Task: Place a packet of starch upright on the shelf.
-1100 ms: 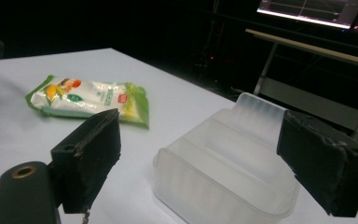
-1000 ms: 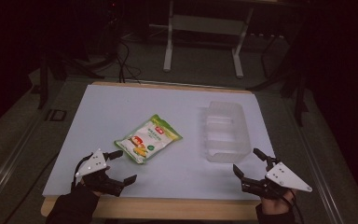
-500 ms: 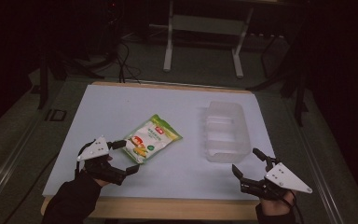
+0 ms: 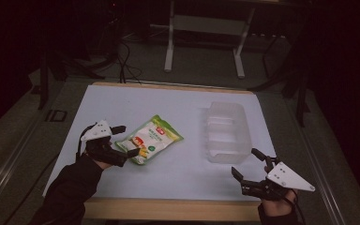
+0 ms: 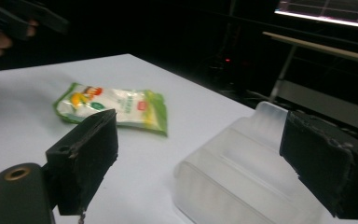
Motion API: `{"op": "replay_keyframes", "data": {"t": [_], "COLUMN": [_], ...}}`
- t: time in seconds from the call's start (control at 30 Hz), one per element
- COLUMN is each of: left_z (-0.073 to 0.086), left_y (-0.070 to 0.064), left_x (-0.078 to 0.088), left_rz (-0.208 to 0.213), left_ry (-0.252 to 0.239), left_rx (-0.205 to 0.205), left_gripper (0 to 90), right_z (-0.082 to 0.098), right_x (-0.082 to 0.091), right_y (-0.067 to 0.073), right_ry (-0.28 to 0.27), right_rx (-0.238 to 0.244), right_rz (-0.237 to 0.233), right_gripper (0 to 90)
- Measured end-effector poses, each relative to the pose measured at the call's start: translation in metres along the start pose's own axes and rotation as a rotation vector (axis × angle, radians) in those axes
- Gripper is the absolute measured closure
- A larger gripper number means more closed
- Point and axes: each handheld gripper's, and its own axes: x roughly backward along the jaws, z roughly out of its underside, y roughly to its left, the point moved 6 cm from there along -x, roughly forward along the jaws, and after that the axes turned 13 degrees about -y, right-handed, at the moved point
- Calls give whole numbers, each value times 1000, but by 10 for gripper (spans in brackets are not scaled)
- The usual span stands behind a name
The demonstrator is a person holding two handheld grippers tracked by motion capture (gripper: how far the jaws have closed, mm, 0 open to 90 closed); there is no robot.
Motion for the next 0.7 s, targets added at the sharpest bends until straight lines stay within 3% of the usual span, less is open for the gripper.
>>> {"op": "replay_keyframes", "data": {"t": [0.03, 0.37, 0.47, 0.7], "left_z": [-3, -13, -14, -12], "left_y": [4, 22, 27, 37], "left_x": [-4, -29, -38, -53], "left_rz": [9, 14, 5, -14], "left_ry": [8, 28, 37, 61], "left_rx": [0, -6, -3, 5], "left_gripper": [7, 34, 40, 40], "right_z": [-1, -3, -3, -4], "right_x": [0, -2, -3, -3], "right_y": [0, 1, -1, -3], "right_ry": [-4, -1, 22, 9], "right_rx": [-27, -55, -52, -58], "right_rz": [-17, -38, -20, -13], "right_gripper": [113, 108, 108, 107]}}
